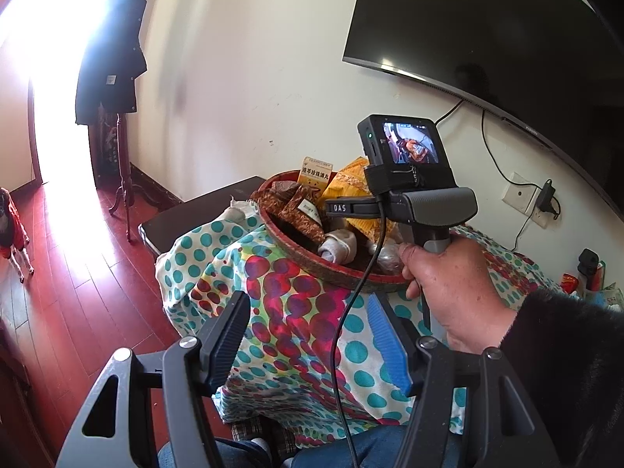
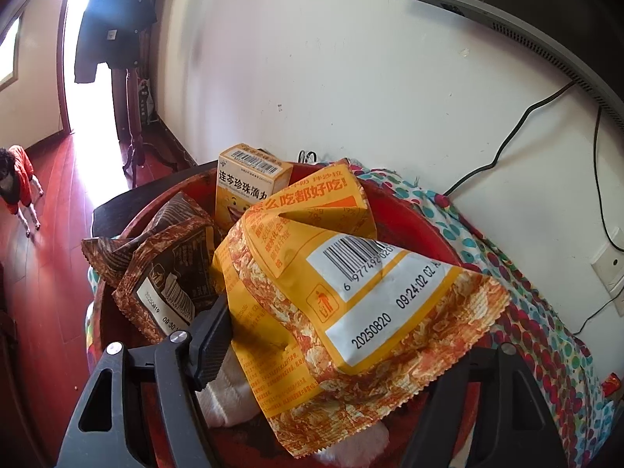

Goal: Organize objects
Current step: 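Withdraw the right gripper from the red tray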

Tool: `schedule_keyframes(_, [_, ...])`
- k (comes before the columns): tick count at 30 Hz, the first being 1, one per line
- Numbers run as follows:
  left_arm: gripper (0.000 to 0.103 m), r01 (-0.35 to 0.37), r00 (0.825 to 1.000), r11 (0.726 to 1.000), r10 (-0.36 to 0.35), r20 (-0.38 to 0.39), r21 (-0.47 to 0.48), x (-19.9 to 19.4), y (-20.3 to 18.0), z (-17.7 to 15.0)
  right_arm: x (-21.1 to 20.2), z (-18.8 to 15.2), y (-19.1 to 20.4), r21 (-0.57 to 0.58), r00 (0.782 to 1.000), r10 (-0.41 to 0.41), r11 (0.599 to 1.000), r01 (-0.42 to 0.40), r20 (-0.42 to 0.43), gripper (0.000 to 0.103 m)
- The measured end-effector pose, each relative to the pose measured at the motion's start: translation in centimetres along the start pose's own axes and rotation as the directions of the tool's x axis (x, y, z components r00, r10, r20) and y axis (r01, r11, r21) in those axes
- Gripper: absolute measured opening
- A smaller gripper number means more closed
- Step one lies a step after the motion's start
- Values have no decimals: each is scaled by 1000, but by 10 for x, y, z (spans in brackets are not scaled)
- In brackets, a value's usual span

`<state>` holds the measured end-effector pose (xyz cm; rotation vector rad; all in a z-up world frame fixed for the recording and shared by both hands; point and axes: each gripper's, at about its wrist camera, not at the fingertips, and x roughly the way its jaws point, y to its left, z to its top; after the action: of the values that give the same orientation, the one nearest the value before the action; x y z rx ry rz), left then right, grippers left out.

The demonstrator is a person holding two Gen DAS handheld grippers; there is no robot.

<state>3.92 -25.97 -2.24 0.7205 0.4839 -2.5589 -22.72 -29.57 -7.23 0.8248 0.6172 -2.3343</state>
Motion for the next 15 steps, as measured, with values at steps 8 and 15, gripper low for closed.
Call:
schedule_keyframes(8, [88,-22,999,999,23,27,-27,-5,-9,-2,-28,-5,-22,15,997,-44,999,43,68,103])
schedule_keyframes(15, [89,-85,994,994,80,78,68,-20,-32,-5,-94,-43,-79,148,990,-3,989,-18,138,103])
